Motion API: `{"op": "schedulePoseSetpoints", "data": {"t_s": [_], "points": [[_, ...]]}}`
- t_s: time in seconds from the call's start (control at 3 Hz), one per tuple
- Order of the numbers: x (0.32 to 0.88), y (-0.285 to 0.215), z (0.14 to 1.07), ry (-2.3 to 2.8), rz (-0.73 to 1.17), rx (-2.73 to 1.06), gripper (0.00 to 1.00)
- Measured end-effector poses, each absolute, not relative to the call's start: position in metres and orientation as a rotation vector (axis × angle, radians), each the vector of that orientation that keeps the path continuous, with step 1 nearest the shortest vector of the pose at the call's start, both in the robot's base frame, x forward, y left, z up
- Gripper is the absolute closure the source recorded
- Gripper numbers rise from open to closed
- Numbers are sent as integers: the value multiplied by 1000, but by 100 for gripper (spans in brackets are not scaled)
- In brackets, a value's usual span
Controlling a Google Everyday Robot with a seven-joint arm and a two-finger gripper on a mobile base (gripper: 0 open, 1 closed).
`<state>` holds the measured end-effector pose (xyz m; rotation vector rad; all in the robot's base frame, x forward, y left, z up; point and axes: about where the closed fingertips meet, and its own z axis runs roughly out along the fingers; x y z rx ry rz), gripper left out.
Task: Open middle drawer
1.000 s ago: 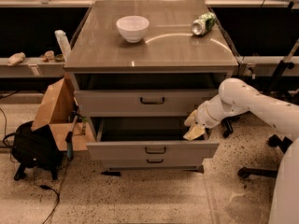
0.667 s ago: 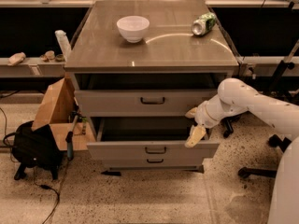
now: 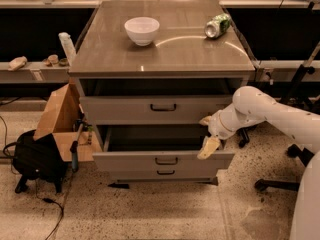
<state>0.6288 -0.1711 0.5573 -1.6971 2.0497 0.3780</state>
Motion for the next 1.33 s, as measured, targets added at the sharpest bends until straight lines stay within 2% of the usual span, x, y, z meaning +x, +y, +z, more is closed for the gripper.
{"op": "schedulePoseSetpoints", "data": {"t_s": [1.0, 1.33], "points": [[617, -170, 538, 2016, 97, -1619, 85], [627, -168, 523, 1984, -6, -1561, 100]]}}
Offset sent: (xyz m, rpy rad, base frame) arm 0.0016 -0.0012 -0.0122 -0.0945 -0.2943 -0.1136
